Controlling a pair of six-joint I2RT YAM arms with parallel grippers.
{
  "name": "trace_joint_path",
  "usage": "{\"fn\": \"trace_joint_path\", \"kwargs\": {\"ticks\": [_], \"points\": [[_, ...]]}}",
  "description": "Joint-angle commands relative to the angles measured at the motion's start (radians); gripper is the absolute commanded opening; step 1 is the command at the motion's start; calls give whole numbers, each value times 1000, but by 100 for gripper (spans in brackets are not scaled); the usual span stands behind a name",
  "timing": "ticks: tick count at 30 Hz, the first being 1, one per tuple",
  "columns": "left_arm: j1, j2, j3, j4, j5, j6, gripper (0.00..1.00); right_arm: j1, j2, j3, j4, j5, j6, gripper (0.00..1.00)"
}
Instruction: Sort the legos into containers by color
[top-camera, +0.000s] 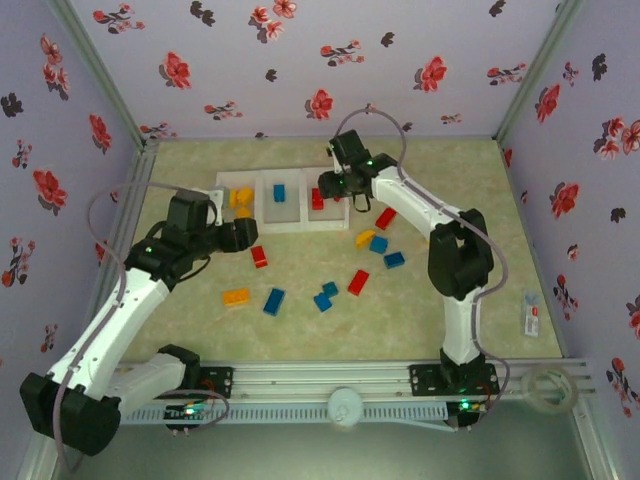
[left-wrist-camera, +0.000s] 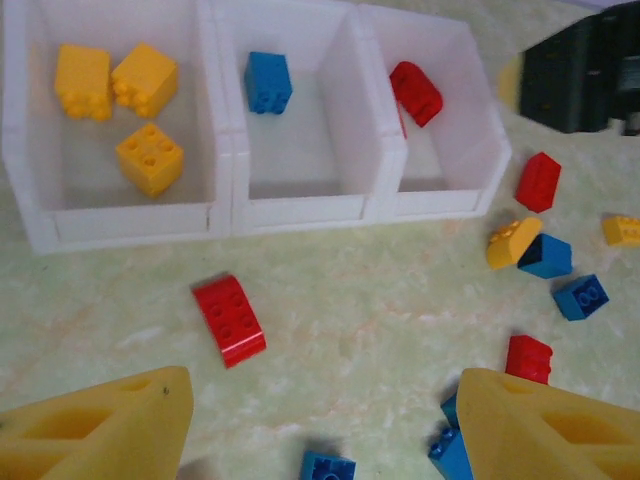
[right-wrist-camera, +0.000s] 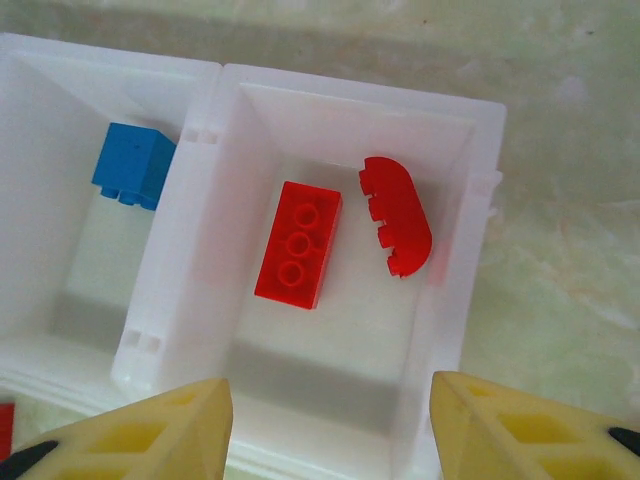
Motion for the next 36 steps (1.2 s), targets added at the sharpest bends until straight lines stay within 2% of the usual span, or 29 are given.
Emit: {"fn": "trace_joint_path", "kwargs": {"ticks": [1,8,11,15,21,27,36], "points": [[-5,21,-3,-72,-44,-99,70,5,-58,-44,30,26,-5,55],[-36,48,-53,-250,-132,-249,71,1,-124,-132,50,24,-5,59],[-67,33,-102,-288,-126,-336,72,-2,-139,-155,55,23,-4,59],[-112,5,-216,-232,-30,-441,75,-4,-151,-174,61,17,-4,60],[-163,-30,-338,-161,11,-587,79,-7,-162,-200,64,12,-4,60],[-159,-4,-378,-104,5,-577,83,-8,-191,-236,62,16,1,61],[-68,125,-361,-23,-1,-499,83,-16,-283,-349,81,20,29,61]]}}
